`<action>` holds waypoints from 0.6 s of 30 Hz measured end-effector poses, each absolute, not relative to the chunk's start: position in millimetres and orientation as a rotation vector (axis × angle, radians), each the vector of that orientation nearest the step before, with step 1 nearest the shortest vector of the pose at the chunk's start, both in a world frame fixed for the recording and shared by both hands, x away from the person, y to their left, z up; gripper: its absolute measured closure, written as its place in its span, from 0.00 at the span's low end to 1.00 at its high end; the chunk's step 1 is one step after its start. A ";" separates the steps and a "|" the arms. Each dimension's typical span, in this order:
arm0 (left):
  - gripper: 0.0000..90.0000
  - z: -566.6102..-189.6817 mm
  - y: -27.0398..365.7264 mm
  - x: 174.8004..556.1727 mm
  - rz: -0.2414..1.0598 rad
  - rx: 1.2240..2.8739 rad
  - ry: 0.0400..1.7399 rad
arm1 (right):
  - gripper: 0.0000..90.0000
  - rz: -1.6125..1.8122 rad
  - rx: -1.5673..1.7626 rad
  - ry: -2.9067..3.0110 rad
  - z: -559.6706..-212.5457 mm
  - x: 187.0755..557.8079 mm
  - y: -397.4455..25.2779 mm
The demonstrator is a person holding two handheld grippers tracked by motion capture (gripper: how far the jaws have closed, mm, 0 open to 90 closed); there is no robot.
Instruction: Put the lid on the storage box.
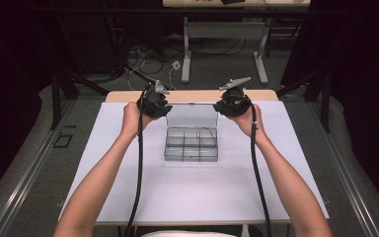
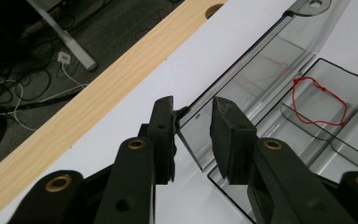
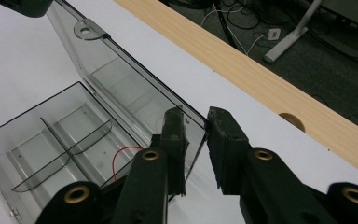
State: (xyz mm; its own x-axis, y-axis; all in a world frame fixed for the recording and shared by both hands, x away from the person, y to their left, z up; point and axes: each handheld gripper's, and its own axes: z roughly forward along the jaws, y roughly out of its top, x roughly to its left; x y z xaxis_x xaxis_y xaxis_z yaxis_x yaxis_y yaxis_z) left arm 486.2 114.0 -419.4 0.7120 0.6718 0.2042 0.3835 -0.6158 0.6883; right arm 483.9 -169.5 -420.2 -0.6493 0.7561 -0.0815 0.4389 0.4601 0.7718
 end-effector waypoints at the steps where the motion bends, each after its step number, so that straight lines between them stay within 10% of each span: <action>1: 0.78 -419.6 114.7 484.6 0.592 2.285 0.797 | 0.86 1.045 0.996 2.301 -420.6 482.6 -169.7; 18: 0.79 -423.4 119.0 467.1 0.559 2.264 0.772 | 0.83 1.036 0.953 2.338 -423.7 465.6 -169.2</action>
State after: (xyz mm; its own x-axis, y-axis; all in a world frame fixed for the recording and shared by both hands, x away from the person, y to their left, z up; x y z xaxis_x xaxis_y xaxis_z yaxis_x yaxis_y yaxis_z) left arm 467.1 119.0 -423.4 0.7333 0.6575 0.1732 0.3698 -0.5994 0.7098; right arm 465.6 -169.2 -423.7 -0.6826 0.7254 -0.0893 0.4210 0.4901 0.7633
